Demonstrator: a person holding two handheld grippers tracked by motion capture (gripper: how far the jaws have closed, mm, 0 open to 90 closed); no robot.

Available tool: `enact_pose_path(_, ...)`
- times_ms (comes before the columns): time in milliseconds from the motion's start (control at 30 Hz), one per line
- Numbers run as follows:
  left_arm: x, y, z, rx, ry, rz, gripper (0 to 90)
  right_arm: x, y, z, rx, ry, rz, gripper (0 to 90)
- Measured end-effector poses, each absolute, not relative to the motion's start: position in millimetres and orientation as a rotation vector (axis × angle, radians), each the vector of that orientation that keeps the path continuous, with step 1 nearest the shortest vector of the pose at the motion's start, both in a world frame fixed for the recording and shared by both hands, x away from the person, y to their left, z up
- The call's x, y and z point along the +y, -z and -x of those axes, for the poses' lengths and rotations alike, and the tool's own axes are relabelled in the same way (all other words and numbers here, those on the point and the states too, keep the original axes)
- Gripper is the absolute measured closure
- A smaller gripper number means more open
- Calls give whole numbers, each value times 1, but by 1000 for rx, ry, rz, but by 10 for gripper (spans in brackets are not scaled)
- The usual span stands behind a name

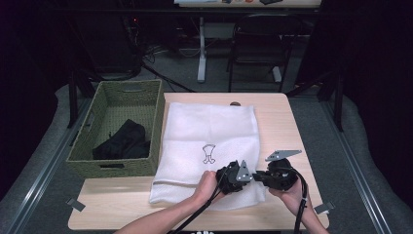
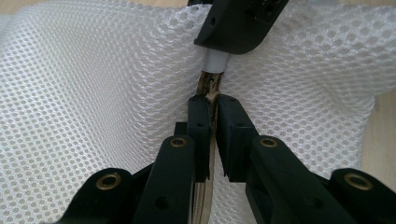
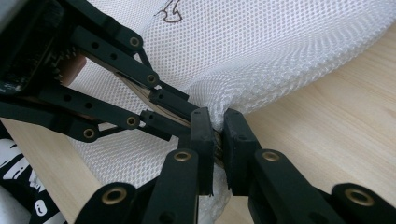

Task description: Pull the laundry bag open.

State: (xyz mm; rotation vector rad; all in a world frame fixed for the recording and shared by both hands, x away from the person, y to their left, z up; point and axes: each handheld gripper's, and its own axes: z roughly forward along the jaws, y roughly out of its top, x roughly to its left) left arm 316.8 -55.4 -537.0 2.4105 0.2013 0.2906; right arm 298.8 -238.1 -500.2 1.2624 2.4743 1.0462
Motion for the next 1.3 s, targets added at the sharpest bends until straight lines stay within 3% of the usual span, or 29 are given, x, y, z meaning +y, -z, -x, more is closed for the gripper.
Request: enact_pose_path(1300,-52,538,-318,273,-257,-2385,870,-238,501,-299,2441,-1028,-1278,842)
